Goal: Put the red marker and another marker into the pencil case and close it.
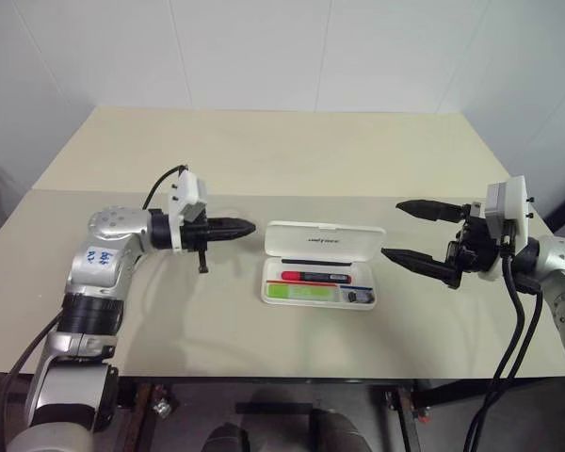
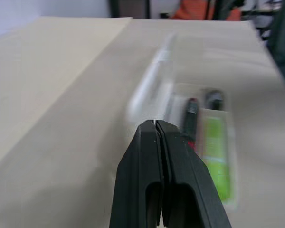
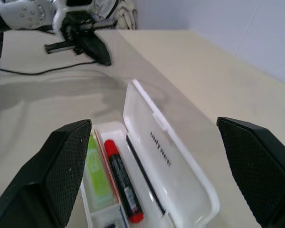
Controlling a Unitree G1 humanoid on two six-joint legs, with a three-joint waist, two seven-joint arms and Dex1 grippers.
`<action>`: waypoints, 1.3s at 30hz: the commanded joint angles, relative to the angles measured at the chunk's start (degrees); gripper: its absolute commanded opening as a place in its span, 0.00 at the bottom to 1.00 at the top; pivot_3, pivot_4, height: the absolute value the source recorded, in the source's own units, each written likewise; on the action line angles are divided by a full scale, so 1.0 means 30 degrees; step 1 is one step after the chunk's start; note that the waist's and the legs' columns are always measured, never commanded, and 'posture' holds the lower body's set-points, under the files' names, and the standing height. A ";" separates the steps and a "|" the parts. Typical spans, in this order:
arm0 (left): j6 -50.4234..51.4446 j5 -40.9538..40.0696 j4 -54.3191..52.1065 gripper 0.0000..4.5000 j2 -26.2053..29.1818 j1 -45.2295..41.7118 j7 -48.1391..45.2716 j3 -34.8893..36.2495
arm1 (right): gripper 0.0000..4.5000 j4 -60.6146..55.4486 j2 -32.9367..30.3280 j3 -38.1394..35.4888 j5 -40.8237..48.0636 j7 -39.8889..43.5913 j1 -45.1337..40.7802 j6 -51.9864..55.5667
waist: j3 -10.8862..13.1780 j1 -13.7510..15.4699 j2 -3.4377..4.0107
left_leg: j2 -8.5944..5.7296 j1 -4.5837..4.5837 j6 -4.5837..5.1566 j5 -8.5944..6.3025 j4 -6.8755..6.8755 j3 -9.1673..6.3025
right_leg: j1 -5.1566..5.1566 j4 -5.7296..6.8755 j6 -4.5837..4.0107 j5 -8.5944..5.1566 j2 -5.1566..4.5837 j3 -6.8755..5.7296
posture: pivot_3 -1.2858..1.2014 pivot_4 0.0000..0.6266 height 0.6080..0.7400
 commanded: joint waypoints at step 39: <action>-0.3007 0.5851 -0.0903 0.01 -0.1555 0.1055 -0.0997 -0.6289 | 1.00 -0.3028 0.0198 -0.1179 0.0363 -0.1892 0.1925 0.0421 | 0.0000 -0.0022 0.0001 | 0.0002 0.0024 0.0002 0.0001 0.0000 0.0014 | 0.0011 0.0007 0.0000 0.0000 0.0005 0.0026 | 0.52 0.24 1.00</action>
